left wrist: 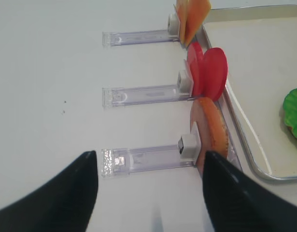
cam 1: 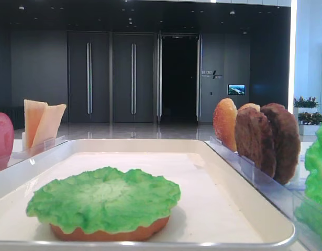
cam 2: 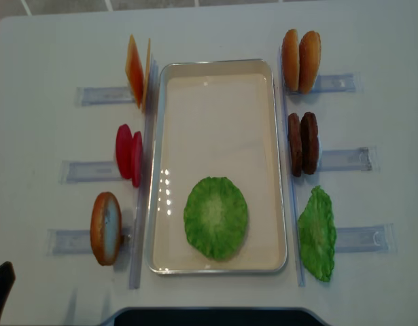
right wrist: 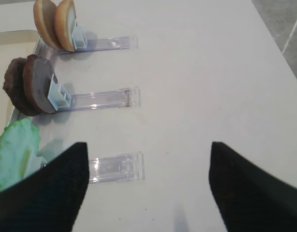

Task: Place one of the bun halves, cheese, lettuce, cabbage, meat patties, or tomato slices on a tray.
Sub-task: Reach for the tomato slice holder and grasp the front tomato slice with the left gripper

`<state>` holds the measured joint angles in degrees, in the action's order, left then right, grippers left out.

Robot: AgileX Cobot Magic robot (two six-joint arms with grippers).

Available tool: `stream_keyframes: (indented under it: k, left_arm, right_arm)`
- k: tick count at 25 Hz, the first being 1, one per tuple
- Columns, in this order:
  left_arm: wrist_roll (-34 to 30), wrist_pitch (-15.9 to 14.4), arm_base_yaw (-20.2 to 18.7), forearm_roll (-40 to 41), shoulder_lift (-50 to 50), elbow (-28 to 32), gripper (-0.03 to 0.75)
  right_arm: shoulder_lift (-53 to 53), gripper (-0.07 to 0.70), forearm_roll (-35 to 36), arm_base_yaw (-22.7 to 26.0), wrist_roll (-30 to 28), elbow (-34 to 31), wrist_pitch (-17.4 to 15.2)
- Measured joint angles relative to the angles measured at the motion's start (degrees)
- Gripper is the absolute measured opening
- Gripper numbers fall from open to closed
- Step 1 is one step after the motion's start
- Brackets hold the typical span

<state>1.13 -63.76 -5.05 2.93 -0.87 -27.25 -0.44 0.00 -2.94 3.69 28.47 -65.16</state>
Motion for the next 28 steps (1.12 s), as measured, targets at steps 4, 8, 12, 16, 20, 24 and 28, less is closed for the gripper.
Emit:
stream_keyframes:
  k: [4,8,12,16,20,24,28]
  left_arm:
    - [0.0,0.0,0.0,0.0,0.0,0.0,0.517]
    - [0.0,0.0,0.0,0.0,0.0,0.0,0.517]
    - [0.0,0.0,0.0,0.0,0.0,0.0,0.517]
    - [0.0,0.0,0.0,0.0,0.0,0.0,0.517]
    - [0.0,0.0,0.0,0.0,0.0,0.0,0.517]
    - [0.0,0.0,0.0,0.0,0.0,0.0,0.517]
    - [0.0,0.0,0.0,0.27,0.0,0.0,0.517]
  right_arm:
    - [0.0,0.524,0.62,0.0,0.0,0.0,0.0]
    - [0.0,0.524,0.0,0.0,0.0,0.0,0.0]
    - [0.0,0.524,0.62,0.0,0.0,0.0,0.0]
    - [0.0,0.524,0.0,0.0,0.0,0.0,0.0]
    - [0.0,0.524,0.62,0.0,0.0,0.0,0.0]
    - [0.0,0.524,0.34,0.0,0.0,0.0,0.0]
    - [0.0,0.524,0.48,0.0,0.0,0.0,0.0]
